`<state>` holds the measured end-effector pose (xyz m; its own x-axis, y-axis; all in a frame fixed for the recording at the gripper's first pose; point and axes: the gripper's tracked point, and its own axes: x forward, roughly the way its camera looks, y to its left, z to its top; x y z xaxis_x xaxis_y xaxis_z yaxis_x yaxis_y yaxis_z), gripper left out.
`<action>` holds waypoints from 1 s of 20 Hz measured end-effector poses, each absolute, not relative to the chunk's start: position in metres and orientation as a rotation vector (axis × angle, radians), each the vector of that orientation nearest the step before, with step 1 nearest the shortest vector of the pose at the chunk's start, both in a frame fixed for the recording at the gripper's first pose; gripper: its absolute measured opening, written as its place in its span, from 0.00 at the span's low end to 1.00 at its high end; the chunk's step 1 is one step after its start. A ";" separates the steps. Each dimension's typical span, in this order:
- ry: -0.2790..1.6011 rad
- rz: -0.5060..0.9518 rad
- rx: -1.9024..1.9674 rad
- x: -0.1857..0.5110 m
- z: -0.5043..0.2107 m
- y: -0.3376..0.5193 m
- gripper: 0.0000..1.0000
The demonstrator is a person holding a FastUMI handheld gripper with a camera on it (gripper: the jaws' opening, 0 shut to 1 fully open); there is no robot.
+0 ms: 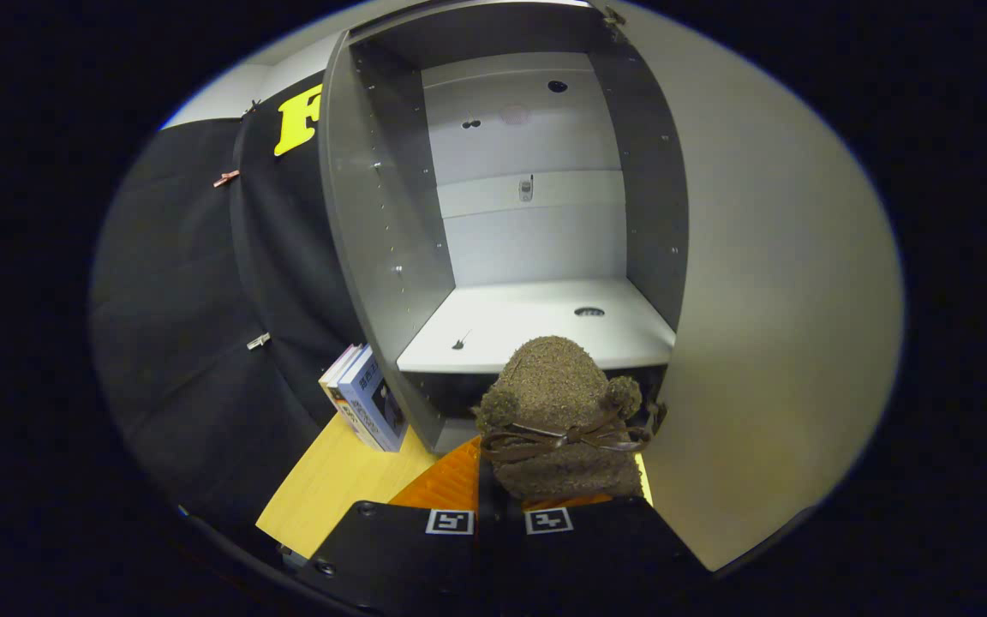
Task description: Open the shoe cabinet door, grab the shoes and put them into the shoe cabinet, then close the shoe cabinet door.
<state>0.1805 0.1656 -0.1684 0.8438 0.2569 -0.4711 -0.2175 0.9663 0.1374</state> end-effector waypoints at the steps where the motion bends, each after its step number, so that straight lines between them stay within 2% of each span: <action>1: 0.506 0.244 0.089 0.197 -0.160 0.168 0.07; 9: 0.516 0.249 -0.011 0.327 -0.151 0.197 0.07; 20: 0.617 0.169 -0.068 0.448 -0.212 0.205 0.07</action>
